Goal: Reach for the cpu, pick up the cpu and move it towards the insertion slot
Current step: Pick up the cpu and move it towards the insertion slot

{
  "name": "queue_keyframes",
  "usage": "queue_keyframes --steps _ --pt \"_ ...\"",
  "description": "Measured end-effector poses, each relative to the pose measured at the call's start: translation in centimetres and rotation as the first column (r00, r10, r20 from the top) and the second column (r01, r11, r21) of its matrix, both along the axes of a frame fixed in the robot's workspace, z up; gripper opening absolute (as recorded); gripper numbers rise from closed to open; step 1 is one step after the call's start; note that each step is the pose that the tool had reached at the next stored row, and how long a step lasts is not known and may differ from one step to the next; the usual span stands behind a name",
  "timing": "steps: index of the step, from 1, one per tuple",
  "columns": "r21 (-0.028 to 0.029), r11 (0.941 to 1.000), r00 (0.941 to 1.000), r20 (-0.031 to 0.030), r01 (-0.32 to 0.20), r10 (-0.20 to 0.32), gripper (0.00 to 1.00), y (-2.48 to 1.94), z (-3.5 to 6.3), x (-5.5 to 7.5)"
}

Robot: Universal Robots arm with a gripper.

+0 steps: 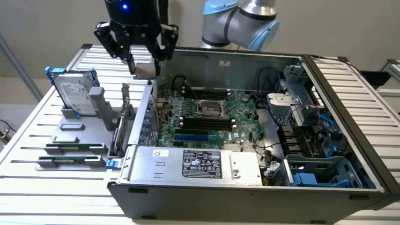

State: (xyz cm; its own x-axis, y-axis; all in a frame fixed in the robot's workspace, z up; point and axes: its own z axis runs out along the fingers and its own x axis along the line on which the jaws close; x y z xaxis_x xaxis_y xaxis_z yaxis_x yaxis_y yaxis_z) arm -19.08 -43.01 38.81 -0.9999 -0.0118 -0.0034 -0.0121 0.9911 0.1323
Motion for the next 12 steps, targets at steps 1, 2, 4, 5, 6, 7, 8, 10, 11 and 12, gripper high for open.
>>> queue_keyframes --steps 1,2,4,5,6,7,8,10,11,12 --pt "-0.0001 1.0000 1.0000 -0.0002 0.000 0.000 0.55 0.00 0.00 0.5" --pt "0.0001 1.0000 1.0000 -0.0002 0.000 0.000 0.55 0.00 0.00 0.9" --pt "0.0001 1.0000 1.0000 -0.0003 0.000 0.000 0.55 0.00 0.00 1.8" --pt "-0.0001 1.0000 1.0000 -0.0005 0.000 0.000 0.55 0.00 0.00 2.3" --pt "0.0000 1.0000 1.0000 -0.0005 0.000 0.000 0.55 0.00 0.00 2.7" --pt "0.0001 1.0000 1.0000 -0.0006 0.000 0.000 0.55 0.00 0.00 3.2" --pt "0.0000 1.0000 1.0000 -0.0008 0.000 0.000 0.55 0.00 0.00 3.6" --pt "0.0000 1.0000 1.0000 -0.0015 0.000 0.000 0.55 0.03 0.00 4.6" --pt "0.0000 1.0000 1.0000 -0.0021 0.000 0.000 0.55 0.05 0.00 5.0" --pt "-0.0002 1.0000 1.0000 -0.0026 0.000 0.000 0.55 0.08 0.01 5.5"
